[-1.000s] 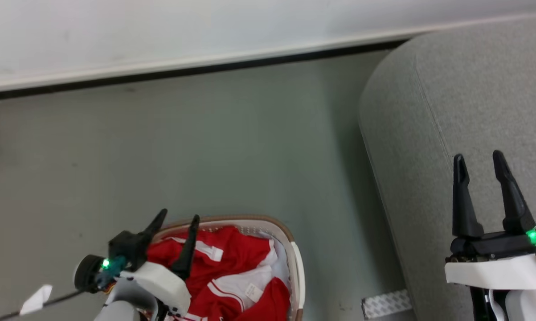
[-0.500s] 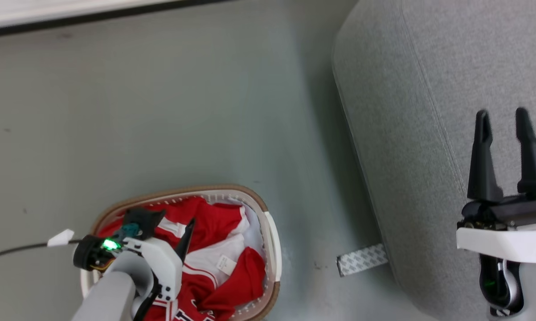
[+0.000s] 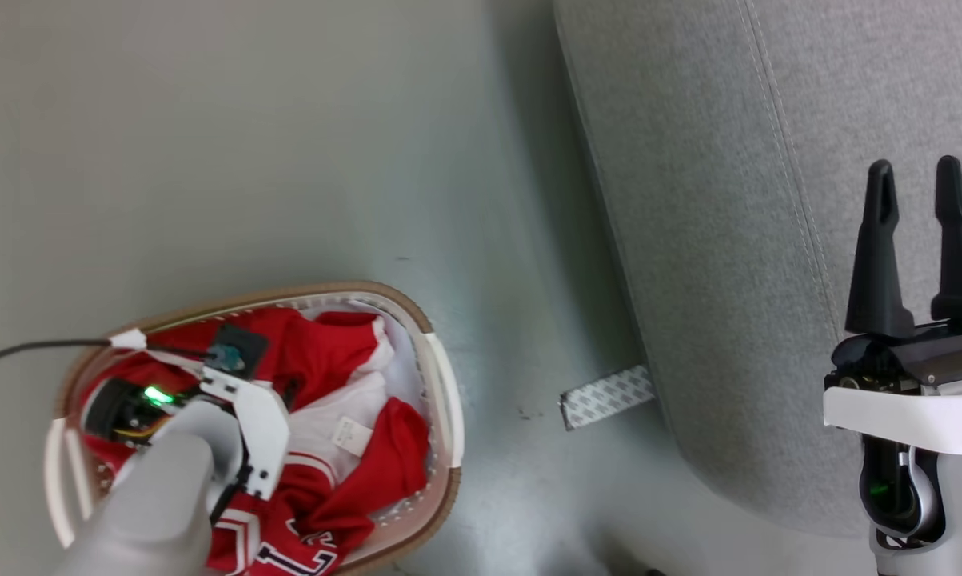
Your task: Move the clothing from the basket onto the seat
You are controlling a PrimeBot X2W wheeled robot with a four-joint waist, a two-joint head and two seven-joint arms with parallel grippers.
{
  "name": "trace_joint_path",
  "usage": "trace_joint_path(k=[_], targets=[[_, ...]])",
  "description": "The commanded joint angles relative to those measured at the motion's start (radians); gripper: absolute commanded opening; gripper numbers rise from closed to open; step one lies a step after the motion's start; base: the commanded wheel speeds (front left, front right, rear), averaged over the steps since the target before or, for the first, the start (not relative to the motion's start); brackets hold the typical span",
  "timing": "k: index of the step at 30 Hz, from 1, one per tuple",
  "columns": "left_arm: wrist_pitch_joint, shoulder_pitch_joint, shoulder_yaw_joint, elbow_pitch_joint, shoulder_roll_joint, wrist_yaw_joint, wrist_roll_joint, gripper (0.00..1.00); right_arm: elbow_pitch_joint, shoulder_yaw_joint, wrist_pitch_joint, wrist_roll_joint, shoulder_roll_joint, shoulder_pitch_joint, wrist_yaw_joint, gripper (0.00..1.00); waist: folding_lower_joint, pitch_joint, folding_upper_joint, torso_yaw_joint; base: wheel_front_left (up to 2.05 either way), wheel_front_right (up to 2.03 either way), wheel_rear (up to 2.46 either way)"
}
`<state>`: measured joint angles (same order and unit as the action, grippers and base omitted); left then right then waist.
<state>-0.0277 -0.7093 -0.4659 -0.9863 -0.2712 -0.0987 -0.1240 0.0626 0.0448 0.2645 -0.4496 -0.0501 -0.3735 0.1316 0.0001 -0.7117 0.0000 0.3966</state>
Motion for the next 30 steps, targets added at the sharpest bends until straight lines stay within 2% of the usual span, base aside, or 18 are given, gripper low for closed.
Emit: trace_joint_path(k=[1, 5, 11, 13, 14, 15, 22, 30], targets=[[-0.013, -0.031, -0.003, -0.03, -0.015, 0.018, 0.011, 1.0, 0.0, 0.007, 0.0, -0.019, -0.001, -0.014, -0.002, 1.0, -0.0001, -0.031, 0.0, 0.03, 0.0, 0.0, 0.0], [-0.054, -0.055, -0.024, -0.095, -0.023, 0.034, 0.033, 1.0, 0.001, 0.022, 0.0, -0.035, -0.001, -0.016, -0.002, 1.0, -0.0001, -0.05, 0.0, 0.048, 0.0, 0.0, 0.0], [-0.122, -0.083, -0.056, -0.168, -0.025, 0.024, 0.048, 1.0, -0.002, 0.033, 0.0, -0.041, -0.001, -0.022, -0.002, 1.0, -0.0001, -0.07, 0.0, 0.058, 0.0, 0.0, 0.0], [-0.134, -0.092, -0.057, -0.186, -0.017, 0.019, 0.037, 0.44, -0.004, 0.032, 0.0, -0.041, -0.001, -0.022, -0.002, 1.0, -0.0001, -0.073, 0.0, 0.056, 0.0, 0.0, 0.0], [-0.134, -0.096, -0.057, -0.19, -0.011, 0.016, 0.032, 0.08, -0.006, 0.03, 0.0, -0.04, -0.001, -0.021, -0.002, 1.0, -0.0001, -0.072, 0.0, 0.053, 0.0, 0.0, 0.0], [-0.128, -0.099, -0.059, -0.192, -0.004, 0.014, 0.029, 0.0, -0.008, 0.027, 0.0, -0.036, -0.001, -0.02, -0.002, 1.0, -0.0001, -0.069, 0.0, 0.049, 0.0, 0.0, 0.0], [-0.059, -0.085, -0.058, -0.198, 0.05, 0.006, 0.001, 0.0, -0.024, 0.021, 0.0, 0.0, -0.001, -0.014, -0.002, 1.0, -0.0001, -0.005, 0.0, 0.005, 0.0, 0.0, 0.0], [0.094, -0.024, -0.045, -0.176, 0.135, -0.013, -0.062, 0.0, -0.053, -0.001, 0.0, 0.064, -0.001, 0.027, -0.002, 1.0, -0.0001, 0.18, 0.0, -0.083, 0.0, 0.0, 0.0]])
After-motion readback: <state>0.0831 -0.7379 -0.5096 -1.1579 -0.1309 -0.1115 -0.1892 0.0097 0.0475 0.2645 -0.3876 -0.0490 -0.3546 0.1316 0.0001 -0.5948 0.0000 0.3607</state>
